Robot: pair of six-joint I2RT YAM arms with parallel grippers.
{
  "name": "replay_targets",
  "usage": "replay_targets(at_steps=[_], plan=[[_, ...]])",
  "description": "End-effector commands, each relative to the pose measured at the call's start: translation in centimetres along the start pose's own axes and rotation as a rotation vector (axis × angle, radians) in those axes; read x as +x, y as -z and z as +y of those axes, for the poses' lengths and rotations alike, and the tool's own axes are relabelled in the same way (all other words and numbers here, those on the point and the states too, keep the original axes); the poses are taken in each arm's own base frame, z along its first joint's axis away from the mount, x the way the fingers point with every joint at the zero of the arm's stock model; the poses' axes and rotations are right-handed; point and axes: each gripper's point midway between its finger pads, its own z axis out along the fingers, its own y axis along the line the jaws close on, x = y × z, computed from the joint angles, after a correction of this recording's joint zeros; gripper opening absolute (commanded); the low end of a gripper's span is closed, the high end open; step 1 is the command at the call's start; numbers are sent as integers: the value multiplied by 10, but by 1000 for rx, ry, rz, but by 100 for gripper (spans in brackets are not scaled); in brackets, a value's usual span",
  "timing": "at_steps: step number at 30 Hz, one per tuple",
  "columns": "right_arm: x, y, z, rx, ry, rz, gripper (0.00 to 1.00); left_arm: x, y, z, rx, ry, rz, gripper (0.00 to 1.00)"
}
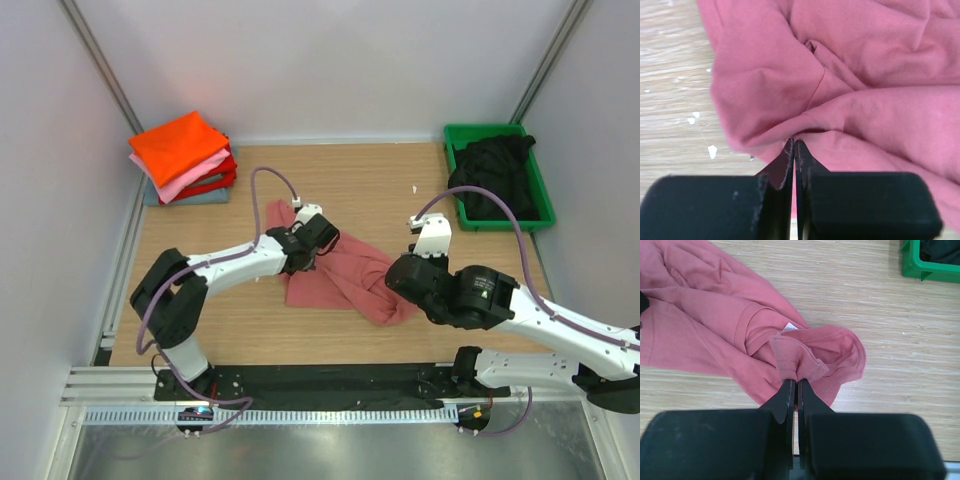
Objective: Fold and stack the t-shirts
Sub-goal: Flatten the tshirt out
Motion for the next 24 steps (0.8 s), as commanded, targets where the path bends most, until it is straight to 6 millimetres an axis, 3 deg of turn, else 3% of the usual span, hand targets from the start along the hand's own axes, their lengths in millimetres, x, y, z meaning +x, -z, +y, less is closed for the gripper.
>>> replay_targets(at_steps=[1,3,4,6,8,10,11,12,13,15,17,18,21,23,24], plan=[[-21,6,-2,10,-41,-60,1,-41,50,17,28,46,-144,0],[-33,12,-10,32,-45,-89,1,-49,76,28,41,53,-181,0],[-48,20,-12,23,-74,-117,1,-64,105,38,78,89,-246,0],[-65,30,-24,42,-79,-162,1,-75,141,55,103,108,-296,0],[-91,48,-39,43,-124,-230,1,-92,192,80,154,144,-394,0],[-113,69,-56,13,-192,-292,1,-97,222,99,178,128,-446,0],[-120,77,-64,3,-178,-315,1,-108,256,115,225,166,-524,0],[-130,85,-65,-35,-208,-342,1,-110,270,123,243,159,-555,0],[-141,102,-81,-81,-257,-388,1,-112,288,130,275,153,-588,0],[-157,124,-91,-174,-278,-455,1,-118,331,154,328,133,-700,0],[-171,152,-115,-267,-352,-538,1,-118,358,165,375,85,-765,0],[-182,170,-122,-333,-364,-588,1,-122,387,182,407,114,-837,0],[-198,209,-151,-455,-416,-710,1,-120,429,203,472,98,-944,0],[-203,230,-154,-553,-398,-765,1,-122,462,219,520,115,-1033,0],[-208,243,-165,-583,-428,-807,1,-119,475,222,550,98,-1071,0]])
